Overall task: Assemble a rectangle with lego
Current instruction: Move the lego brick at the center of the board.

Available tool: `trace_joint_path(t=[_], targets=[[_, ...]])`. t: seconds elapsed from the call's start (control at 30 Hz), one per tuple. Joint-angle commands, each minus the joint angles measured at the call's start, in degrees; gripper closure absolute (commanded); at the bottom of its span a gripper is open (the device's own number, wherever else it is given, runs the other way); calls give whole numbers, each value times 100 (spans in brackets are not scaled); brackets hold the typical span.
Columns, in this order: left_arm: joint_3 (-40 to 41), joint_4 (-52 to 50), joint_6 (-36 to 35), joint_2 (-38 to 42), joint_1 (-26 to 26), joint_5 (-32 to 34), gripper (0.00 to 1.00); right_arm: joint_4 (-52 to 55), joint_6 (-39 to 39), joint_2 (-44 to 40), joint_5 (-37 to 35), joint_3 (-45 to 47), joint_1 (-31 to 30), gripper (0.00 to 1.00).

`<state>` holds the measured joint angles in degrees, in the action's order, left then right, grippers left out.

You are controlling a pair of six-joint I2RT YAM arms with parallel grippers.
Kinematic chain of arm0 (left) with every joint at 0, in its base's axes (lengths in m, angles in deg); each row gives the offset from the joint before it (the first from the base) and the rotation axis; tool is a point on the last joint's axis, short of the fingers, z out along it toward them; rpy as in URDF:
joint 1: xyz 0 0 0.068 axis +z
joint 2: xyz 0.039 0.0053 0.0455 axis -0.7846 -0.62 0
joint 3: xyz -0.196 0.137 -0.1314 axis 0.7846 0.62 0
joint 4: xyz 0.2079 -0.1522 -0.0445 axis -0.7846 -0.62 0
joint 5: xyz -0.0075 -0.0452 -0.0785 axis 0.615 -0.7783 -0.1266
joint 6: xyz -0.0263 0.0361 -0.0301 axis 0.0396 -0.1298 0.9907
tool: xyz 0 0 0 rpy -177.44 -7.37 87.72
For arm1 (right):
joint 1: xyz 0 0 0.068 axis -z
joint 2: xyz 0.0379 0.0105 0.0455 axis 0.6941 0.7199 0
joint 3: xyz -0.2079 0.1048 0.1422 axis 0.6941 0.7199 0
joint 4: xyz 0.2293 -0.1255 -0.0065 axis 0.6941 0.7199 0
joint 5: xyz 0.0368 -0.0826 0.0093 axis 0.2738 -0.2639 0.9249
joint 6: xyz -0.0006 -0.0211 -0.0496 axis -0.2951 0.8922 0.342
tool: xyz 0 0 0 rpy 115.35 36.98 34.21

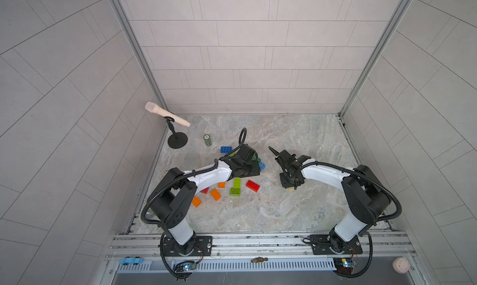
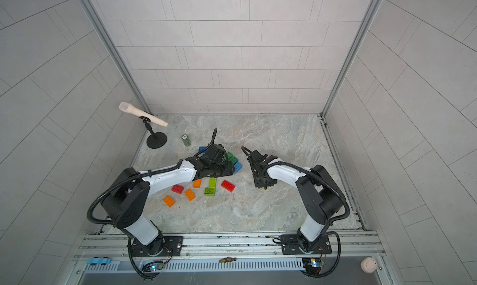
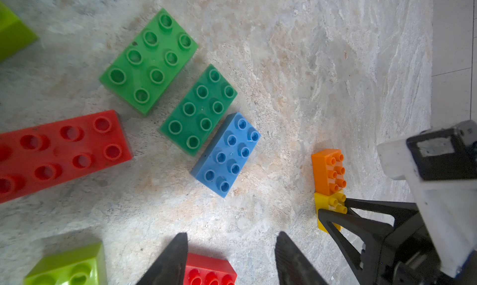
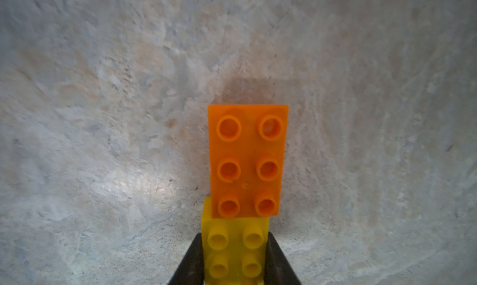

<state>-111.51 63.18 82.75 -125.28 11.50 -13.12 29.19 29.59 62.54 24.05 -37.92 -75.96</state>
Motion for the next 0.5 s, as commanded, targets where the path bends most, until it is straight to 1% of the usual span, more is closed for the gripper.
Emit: trace_joint_path(t=[0.0,0.23,0.47], targets=[[-169,-3,-40,-54,-51,31,41,105,92,83,-265,125,47,80],[-167,-2,-40,-58,-72,31,41,79,119,10,-250,206,46,79],[-219,-4,-40,-103,-111,25,41,44,127,-30,-241,227,51,74]])
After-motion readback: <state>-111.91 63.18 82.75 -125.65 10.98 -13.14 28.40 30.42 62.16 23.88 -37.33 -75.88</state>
